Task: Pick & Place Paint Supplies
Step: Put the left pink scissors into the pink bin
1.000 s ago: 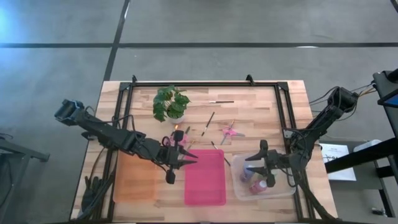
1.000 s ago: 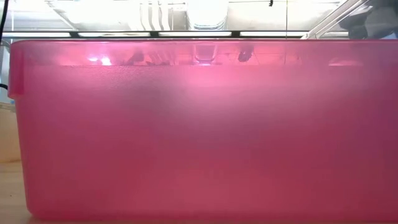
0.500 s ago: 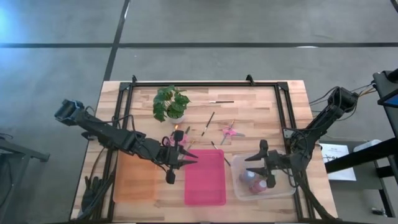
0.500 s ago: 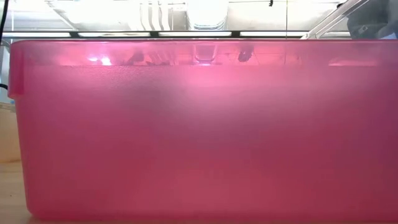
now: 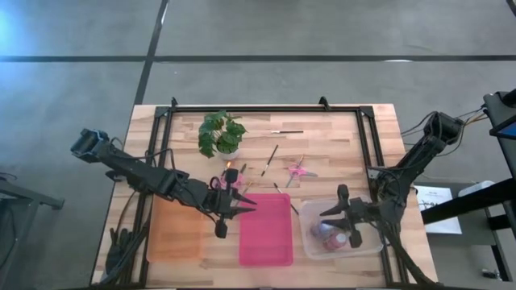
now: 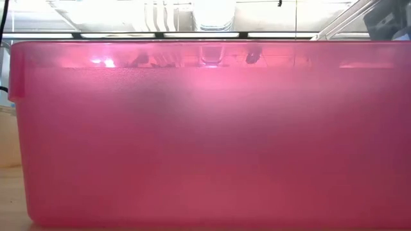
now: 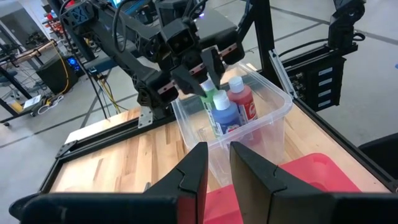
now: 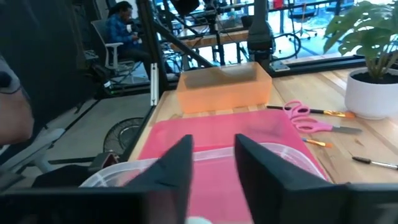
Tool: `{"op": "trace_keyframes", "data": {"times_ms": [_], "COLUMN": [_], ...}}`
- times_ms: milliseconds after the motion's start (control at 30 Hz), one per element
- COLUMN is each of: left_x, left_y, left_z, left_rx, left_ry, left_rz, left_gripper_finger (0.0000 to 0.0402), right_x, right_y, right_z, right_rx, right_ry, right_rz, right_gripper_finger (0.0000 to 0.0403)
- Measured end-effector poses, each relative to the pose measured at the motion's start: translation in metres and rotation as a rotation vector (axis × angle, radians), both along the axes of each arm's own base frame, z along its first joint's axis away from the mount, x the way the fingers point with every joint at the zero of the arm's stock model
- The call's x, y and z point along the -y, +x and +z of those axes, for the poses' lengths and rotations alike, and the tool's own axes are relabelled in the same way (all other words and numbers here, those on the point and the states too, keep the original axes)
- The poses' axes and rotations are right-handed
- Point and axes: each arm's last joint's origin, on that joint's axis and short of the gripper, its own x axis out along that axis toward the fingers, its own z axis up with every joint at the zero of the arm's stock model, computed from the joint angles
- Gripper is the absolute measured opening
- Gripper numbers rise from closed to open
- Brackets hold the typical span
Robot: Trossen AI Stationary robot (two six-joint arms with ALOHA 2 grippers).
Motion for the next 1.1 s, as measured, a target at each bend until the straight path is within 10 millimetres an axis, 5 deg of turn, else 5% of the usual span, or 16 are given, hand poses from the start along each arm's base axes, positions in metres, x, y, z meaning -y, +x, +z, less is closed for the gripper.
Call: {"op": "trace_keyframes", "data": {"times_ms": [100, 233, 800, 1100], "left_x": [0.0, 0.0, 0.0, 0.001], "left_y": [0.0, 0.0, 0.0, 0.0], "left_z": [0.0, 0.0, 0.0, 0.0], "left_rx": [0.0, 0.0, -0.002, 0.0], "left_ry": [0.0, 0.0, -0.006, -0.007], "left_rz": [0.0, 0.0, -0.009, -0.017], "left_gripper_finger": [0.0075, 0.0075, 0.0075, 0.0075], "right_x": [-0.003, -0.009, -0.055, -0.064], "right_y": [-0.003, -0.006, 0.014, 0.018], "right_z": [0.002, 0.007, 0.046, 0.061], "right_rx": [0.003, 0.004, -0.305, -0.449], "right_ry": [0.004, 0.006, -0.08, -0.099], "right_rz": [0.022, 0.049, -0.016, -0.106], "right_gripper_finger": [0.0031, 0.0011, 0.0008, 0.0007]}}
